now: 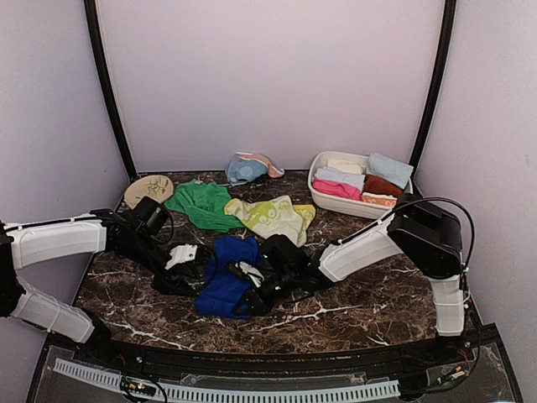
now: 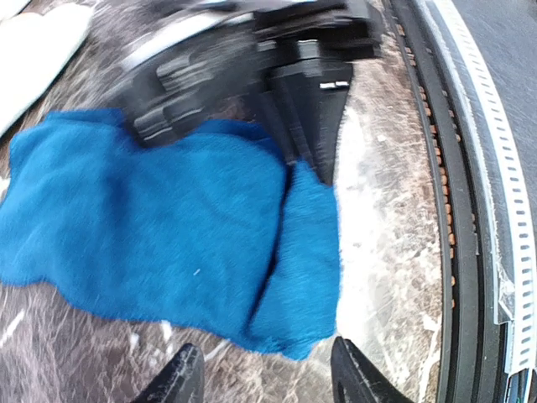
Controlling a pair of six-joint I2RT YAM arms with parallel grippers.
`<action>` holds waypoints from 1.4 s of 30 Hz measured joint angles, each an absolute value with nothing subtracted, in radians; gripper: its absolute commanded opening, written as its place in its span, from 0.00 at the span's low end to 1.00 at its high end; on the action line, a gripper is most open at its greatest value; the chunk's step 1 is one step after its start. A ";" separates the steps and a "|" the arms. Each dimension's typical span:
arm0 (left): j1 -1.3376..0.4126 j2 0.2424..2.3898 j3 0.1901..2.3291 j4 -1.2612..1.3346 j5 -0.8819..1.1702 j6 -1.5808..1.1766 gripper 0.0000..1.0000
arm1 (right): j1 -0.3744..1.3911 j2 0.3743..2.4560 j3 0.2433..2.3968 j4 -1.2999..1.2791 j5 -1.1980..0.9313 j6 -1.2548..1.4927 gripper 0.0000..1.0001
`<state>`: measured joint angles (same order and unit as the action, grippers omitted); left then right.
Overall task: Roll the towels
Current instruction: Roll the towel at the center of the board.
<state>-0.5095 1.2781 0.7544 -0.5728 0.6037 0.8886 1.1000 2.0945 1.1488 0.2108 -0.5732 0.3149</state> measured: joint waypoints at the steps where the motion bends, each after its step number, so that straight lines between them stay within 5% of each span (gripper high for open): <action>1: -0.529 1.278 0.753 -0.570 0.598 0.891 0.53 | 1.089 2.099 1.150 0.211 -0.601 0.344 0.00; 8: -0.745 1.337 0.719 -0.500 0.461 0.876 0.53 | 1.032 2.145 1.149 0.266 -0.761 0.552 0.00; 18: -0.812 1.412 0.719 -0.376 0.339 0.845 0.45 | 1.009 2.159 1.164 0.243 -0.819 0.706 0.00; 27: -0.815 1.479 0.719 -0.340 0.302 0.826 0.11 | 1.001 2.170 1.182 0.226 -0.838 0.771 0.04; 30: -0.801 1.480 0.719 -0.340 0.317 0.819 0.04 | 0.999 2.169 1.182 0.228 -0.835 0.778 0.24; 37: -0.679 1.560 0.782 -0.429 0.505 0.809 0.06 | 0.993 2.008 1.029 0.265 -0.610 0.706 0.60; 38: -0.667 1.576 0.794 -0.447 0.536 0.809 0.05 | 0.994 1.975 1.003 0.260 -0.553 0.690 0.89; 39: -0.652 1.596 0.811 -0.472 0.562 0.812 0.04 | 0.994 1.933 0.962 0.259 -0.469 0.652 0.99; 42: -0.625 1.662 0.865 -0.540 0.631 0.824 0.04 | 1.015 1.811 0.853 0.265 -0.221 0.543 1.00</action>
